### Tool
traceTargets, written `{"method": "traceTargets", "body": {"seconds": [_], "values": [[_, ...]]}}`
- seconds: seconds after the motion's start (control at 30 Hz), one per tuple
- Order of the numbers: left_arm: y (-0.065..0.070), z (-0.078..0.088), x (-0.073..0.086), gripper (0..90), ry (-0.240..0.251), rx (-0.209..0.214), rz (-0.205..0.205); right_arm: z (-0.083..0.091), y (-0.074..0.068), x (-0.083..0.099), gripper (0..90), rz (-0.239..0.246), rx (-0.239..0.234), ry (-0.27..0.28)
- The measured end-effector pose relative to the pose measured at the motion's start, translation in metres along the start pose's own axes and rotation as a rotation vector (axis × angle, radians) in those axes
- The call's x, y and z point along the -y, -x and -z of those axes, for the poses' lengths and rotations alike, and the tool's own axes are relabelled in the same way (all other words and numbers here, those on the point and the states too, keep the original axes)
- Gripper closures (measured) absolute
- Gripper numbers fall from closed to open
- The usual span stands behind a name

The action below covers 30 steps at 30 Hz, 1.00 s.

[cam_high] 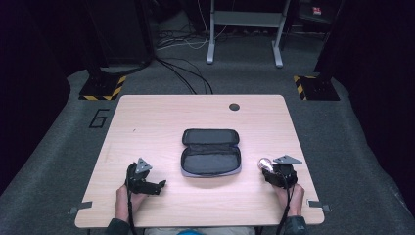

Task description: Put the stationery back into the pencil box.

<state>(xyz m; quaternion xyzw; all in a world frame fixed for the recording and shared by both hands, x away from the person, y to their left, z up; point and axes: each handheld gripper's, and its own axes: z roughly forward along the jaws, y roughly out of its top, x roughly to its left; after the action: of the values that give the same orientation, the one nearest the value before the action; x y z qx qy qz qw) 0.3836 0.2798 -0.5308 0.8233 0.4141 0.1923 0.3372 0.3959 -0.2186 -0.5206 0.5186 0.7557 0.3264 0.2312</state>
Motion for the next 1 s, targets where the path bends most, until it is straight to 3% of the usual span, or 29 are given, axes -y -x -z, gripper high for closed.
{"method": "traceTargets", "body": {"seconds": [0.43, 1.0], "values": [[0.0, 0.0, 0.0, 0.9, -0.002, 0.003, 0.001, 0.009, -0.001, -0.001, 49.9, -0.013, 0.011, 0.046], [0.0, 0.0, 0.0, 1.0, -0.002, 0.003, 0.001, 0.035, -0.005, -0.018, 49.8, -0.022, -0.004, 0.116]]}}
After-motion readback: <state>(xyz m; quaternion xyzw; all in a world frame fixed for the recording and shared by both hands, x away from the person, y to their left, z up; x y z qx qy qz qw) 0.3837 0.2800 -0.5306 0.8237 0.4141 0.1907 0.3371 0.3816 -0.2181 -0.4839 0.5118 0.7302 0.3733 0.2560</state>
